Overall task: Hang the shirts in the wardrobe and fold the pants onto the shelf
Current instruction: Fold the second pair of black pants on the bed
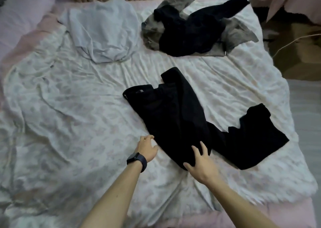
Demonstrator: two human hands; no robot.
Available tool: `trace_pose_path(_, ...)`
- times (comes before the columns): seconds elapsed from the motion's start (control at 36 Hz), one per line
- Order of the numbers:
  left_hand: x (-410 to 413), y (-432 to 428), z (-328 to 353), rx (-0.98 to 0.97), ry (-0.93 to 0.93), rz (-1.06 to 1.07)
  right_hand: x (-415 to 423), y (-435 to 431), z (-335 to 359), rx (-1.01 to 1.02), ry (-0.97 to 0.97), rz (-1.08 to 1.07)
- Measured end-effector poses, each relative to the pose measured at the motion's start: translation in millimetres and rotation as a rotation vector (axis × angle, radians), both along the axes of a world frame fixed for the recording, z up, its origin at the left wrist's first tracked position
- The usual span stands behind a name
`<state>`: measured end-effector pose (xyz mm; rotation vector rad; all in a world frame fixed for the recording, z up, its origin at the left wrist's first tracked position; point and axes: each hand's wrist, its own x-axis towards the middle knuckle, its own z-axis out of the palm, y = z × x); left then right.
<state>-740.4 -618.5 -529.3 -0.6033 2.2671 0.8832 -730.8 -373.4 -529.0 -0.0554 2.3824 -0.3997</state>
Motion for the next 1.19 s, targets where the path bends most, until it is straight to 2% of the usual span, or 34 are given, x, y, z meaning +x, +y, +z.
trace_pose_path(0.14,-45,-39,-21,0.04,0.033,0.206,-37,-31,-23,0.105,0.08,0.001)
trace_pose_path(0.22,-79,-58,-25,0.102,0.151,0.38,-57,-41,-32,0.122,0.101,-0.041)
trace_pose_path(0.33,-122,-78,-34,0.106,0.271,0.475,-83,-58,-38,0.076,0.204,-0.049)
trace_pose_path(0.42,-144,-88,-43,0.097,0.344,0.434,-110,-78,-38,-0.006,0.292,-0.036)
trace_pose_path(0.47,-152,-94,-49,0.085,0.356,0.344,-131,-91,-40,-0.048,0.285,-0.072)
trace_pose_path(0.56,-154,-95,-56,0.088,0.374,0.243,-162,-107,-40,-0.07,0.194,-0.156)
trace_pose_path(0.67,-145,-88,-50,0.067,0.395,0.239,-191,-111,-33,-0.085,0.049,-0.254)
trace_pose_path(0.78,-133,-75,-23,0.092,0.437,0.246,-196,-95,-14,-0.036,0.032,-0.144)
trace_pose_path(0.94,-114,-62,34,0.127,0.557,0.321,-175,-59,23,-0.068,0.207,-0.074)
trace_pose_path(1.06,-103,-50,92,0.156,0.587,0.357,-148,-29,69,-0.322,0.274,-0.181)
trace_pose_path(1.11,-98,-36,123,0.165,0.538,0.349,-131,-13,98,-0.458,0.317,-0.239)
trace_pose_path(1.19,-85,-5,160,0.139,0.434,0.312,-107,7,136,-0.541,0.391,-0.22)
